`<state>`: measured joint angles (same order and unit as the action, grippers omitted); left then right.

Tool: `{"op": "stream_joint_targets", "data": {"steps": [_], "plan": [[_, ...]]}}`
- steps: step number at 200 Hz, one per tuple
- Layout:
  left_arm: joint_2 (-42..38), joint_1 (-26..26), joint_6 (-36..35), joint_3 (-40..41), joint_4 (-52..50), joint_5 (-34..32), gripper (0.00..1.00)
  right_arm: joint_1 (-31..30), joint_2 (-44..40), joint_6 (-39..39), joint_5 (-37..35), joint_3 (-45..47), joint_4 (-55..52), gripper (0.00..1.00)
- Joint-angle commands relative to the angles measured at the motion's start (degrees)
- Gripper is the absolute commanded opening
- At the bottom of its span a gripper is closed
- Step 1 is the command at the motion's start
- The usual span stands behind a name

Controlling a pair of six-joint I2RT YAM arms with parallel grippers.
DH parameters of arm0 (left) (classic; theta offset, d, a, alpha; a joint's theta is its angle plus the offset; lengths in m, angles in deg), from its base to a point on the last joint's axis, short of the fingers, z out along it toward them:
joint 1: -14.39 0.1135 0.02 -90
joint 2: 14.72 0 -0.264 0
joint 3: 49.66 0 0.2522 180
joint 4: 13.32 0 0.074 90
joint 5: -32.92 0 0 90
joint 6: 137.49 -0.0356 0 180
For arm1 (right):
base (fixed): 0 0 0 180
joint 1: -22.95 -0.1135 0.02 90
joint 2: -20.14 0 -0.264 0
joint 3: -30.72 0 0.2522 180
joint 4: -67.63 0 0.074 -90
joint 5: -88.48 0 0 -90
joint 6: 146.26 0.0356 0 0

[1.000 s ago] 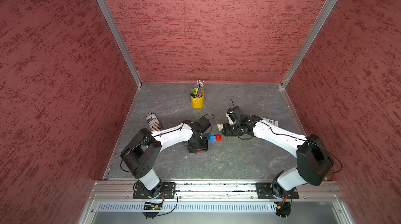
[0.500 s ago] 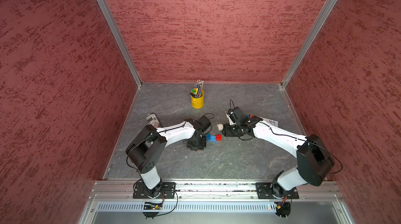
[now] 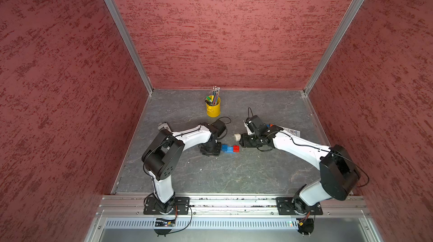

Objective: Assemble the letter y with lego
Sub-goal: Move the lego brick at the center of the board, then adjust the lego brick at the center of the board.

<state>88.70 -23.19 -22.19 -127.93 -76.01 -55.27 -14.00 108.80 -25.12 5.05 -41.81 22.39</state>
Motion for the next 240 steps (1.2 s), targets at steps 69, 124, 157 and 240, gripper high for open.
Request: {"op": "stream_joint_targets", "data": {"steps": [69,124,157,240], "plan": [[-2.39,1.48,-1.29,1.28,-0.76,-1.53,0.52,0.23,2.91,-1.64,2.17,-3.87,0.37,0.51],[-6.00,1.65,-0.42,3.31,-1.64,-1.98,0.53,-0.90,4.40,-6.52,5.86,-6.46,0.09,0.55],[-9.07,1.38,1.33,3.15,-1.87,-1.37,0.54,-2.44,6.54,-9.95,7.03,-8.53,-0.26,0.62],[-21.01,4.53,9.12,10.13,3.19,4.14,0.58,-4.44,12.33,-14.46,9.67,-10.20,3.47,0.99]]}}
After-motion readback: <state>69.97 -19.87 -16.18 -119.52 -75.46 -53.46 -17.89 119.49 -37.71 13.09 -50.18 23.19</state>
